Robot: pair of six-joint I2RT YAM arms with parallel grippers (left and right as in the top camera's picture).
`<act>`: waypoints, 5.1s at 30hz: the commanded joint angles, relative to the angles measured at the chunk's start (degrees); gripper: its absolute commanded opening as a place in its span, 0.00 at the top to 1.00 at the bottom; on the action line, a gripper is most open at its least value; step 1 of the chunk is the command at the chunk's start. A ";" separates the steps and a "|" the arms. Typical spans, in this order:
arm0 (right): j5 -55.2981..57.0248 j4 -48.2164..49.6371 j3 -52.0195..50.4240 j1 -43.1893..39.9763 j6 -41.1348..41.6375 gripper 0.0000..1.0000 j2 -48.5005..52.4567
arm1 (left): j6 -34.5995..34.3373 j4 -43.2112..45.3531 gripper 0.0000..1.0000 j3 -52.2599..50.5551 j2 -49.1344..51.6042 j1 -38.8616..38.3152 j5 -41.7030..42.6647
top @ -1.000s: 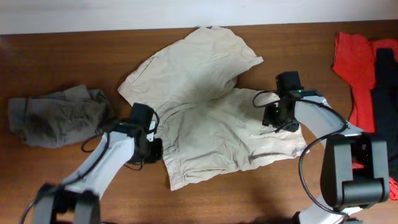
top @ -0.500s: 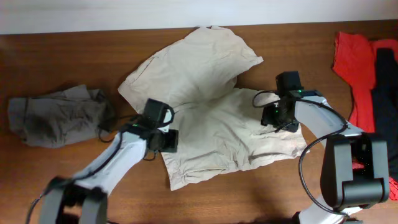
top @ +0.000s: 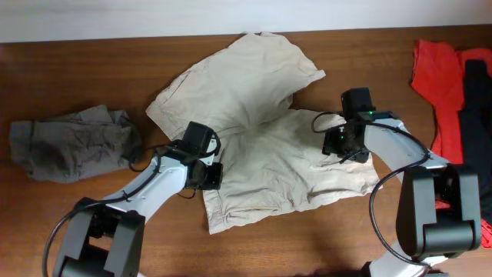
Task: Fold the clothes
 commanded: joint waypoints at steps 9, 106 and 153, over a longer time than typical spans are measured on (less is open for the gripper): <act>2.73 0.59 -0.11 -0.59 -0.28 0.33 0.96 | -2.16 -9.44 1.00 -1.66 3.30 7.78 -10.36; -12.33 9.84 12.90 -4.13 -10.43 0.36 -16.28 | 9.68 -0.07 0.60 34.82 15.12 13.62 -0.42; -9.97 -33.88 -5.29 -4.13 10.56 0.02 -37.77 | -5.42 -21.40 0.41 0.02 -22.32 13.66 0.17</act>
